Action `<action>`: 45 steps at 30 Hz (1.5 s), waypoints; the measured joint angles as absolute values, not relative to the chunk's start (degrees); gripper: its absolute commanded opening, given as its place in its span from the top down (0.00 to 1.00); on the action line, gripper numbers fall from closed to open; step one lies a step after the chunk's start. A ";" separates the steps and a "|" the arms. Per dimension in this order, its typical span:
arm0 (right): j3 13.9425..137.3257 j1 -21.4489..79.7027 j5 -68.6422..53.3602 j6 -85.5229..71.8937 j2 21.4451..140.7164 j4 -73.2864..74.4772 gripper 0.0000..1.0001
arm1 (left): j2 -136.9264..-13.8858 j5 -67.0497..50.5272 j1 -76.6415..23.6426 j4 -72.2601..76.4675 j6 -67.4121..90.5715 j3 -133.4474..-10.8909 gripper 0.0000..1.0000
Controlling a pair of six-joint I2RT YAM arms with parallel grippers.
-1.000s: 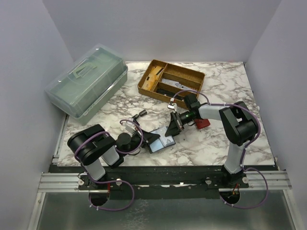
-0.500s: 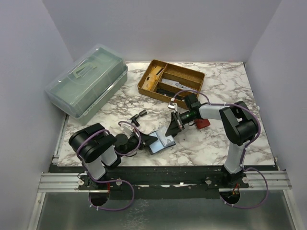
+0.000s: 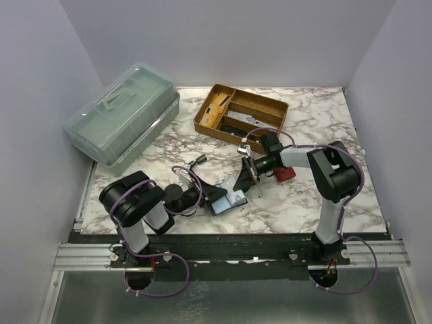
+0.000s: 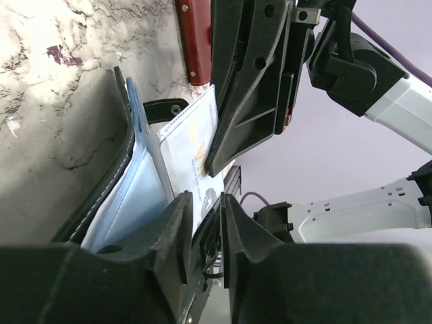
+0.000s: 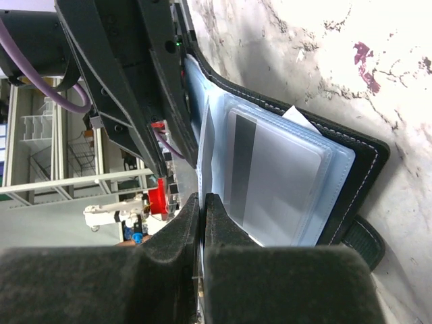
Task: Take the credit cards out of the card holder
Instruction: Remove the credit card from the card holder.
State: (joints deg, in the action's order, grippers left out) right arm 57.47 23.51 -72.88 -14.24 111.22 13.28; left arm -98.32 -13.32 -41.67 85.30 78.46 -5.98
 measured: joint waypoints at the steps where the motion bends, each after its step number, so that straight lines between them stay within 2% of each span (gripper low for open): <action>1: 57.45 23.51 -73.06 -14.57 111.22 13.04 0.97 | -99.02 -13.63 -41.67 85.41 78.61 -6.72 0.67; 7: 56.49 23.49 -73.41 -15.51 111.22 11.46 0.97 | -102.24 -14.55 -41.67 86.04 80.25 -7.75 0.56; 11: 56.29 23.40 -73.38 -15.66 111.22 11.27 0.97 | -102.87 -14.52 -41.67 86.04 81.10 -7.22 0.53; 19: 56.29 23.42 -73.47 -16.08 111.22 10.85 0.97 | -102.41 -14.35 -41.67 86.04 81.36 -5.32 0.52; 26: 56.05 23.24 -74.26 -17.08 111.22 9.54 0.97 | -103.85 -15.35 -41.69 86.04 82.08 -9.37 0.54; 31: 55.68 23.24 -74.30 -17.54 111.22 8.97 0.96 | -104.53 -15.84 -41.67 86.04 82.63 -9.89 0.61; 36: 55.64 23.59 -74.65 -18.04 111.22 8.56 0.95 | -105.67 -16.12 -41.69 85.95 83.40 -10.22 0.76; 40: 55.64 23.59 -75.09 -18.17 111.22 8.58 0.94 | -106.08 -16.47 -41.69 85.73 83.35 -10.35 0.81; 41: 55.64 23.59 -75.13 -18.15 111.22 8.58 0.94 | -106.08 -16.47 -41.69 85.71 83.29 -10.35 0.84; 43: 55.64 23.59 -75.13 -18.13 111.22 8.60 0.93 | -106.04 -16.45 -41.69 85.67 83.09 -10.31 1.00; 45: 55.64 23.55 -75.09 -17.96 111.22 8.62 0.91 | -105.73 -16.45 -41.69 85.69 82.87 -10.04 1.00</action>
